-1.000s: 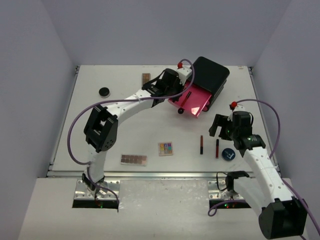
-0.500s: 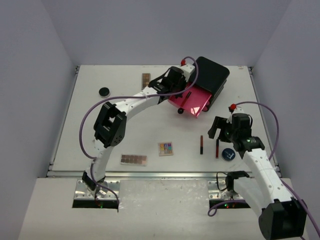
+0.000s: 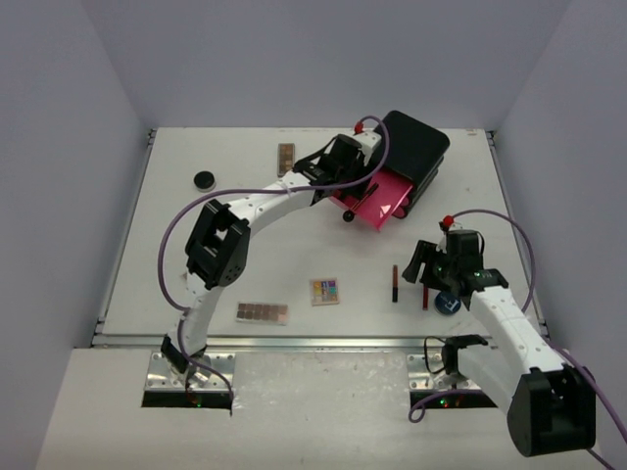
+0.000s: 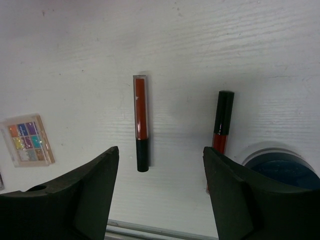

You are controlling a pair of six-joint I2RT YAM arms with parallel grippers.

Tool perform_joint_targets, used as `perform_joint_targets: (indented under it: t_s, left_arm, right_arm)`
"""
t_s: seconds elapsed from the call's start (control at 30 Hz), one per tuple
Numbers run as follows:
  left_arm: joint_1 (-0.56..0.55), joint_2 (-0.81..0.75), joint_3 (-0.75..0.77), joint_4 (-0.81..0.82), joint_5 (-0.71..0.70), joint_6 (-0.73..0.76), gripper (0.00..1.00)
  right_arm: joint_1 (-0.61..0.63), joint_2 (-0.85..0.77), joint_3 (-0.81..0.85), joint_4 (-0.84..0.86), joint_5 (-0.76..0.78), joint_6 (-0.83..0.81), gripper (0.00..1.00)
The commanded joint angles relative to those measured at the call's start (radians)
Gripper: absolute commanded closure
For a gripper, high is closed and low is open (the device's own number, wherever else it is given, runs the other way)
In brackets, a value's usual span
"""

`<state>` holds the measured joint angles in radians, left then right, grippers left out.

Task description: Organize the makeup

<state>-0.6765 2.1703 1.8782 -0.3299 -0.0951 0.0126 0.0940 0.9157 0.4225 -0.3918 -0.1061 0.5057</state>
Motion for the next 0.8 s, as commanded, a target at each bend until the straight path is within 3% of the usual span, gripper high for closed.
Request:
perform_joint_targets:
  t_s: [0.0, 0.17, 0.33, 0.53, 0.7, 0.77]
  left_arm:
    - [-0.008, -0.124, 0.014, -0.023, -0.020, -0.003, 0.41]
    - [-0.009, -0.182, 0.044, -0.063, -0.021, -0.032, 0.41]
    - [-0.008, -0.250, 0.043, -0.092, -0.021, -0.043, 0.40]
    - [0.023, -0.355, 0.006, -0.161, -0.029, -0.025, 0.35]
    - [0.187, -0.518, -0.191, -0.133, 0.047, -0.031, 0.34]
    - [0.254, -0.553, -0.240, -0.143, 0.062, -0.031, 0.34]
  right_arm:
    - [0.042, 0.031, 0.015, 0.072, -0.012, 0.037, 0.33]
    - [0.155, 0.116, 0.052, 0.063, 0.105, 0.038, 0.34]
    - [0.178, 0.174, 0.069, 0.069, 0.171, 0.053, 0.34]
    - [0.214, 0.262, 0.071, 0.143, 0.146, 0.089, 0.37]
    - [0.285, 0.357, 0.118, 0.101, 0.270, 0.082, 0.43]
    - [0.308, 0.370, 0.119, 0.072, 0.351, 0.090, 0.53]
